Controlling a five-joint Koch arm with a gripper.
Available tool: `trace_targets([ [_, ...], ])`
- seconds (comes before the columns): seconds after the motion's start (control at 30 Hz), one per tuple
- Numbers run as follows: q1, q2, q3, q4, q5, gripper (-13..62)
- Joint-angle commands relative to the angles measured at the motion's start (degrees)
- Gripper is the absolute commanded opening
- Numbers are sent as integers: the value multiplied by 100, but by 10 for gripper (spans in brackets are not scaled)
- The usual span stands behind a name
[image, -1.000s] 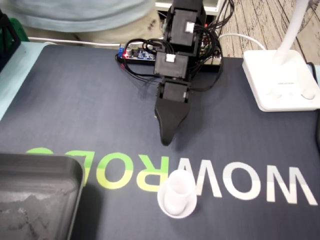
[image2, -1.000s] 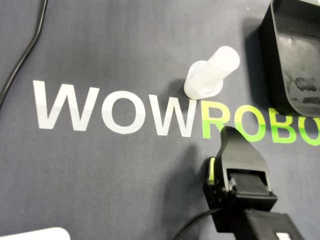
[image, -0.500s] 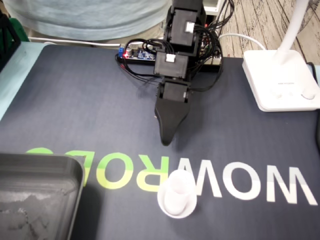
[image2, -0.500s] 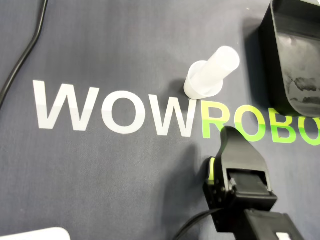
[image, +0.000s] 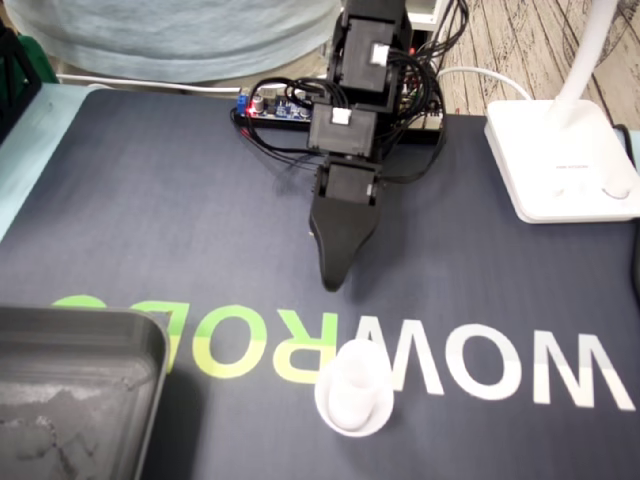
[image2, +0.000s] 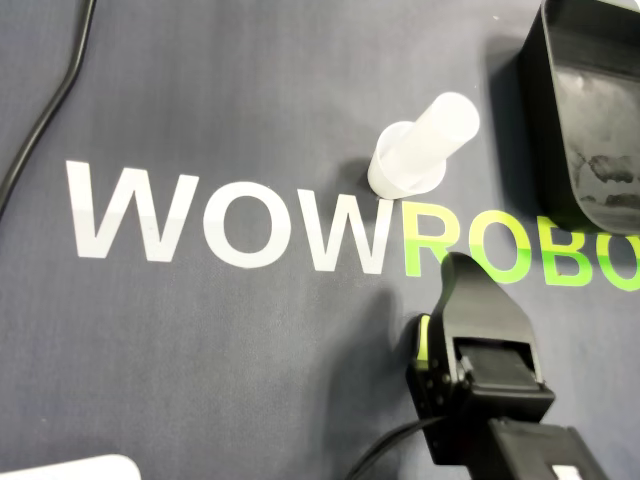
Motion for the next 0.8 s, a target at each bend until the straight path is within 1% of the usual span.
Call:
trace_targets([
  [0.0, -35, 422, 229, -70, 35, 346],
  [0.57, -35, 422, 229, -237, 26, 337],
  [0.77, -53, 422, -79, -404, 35, 336],
])
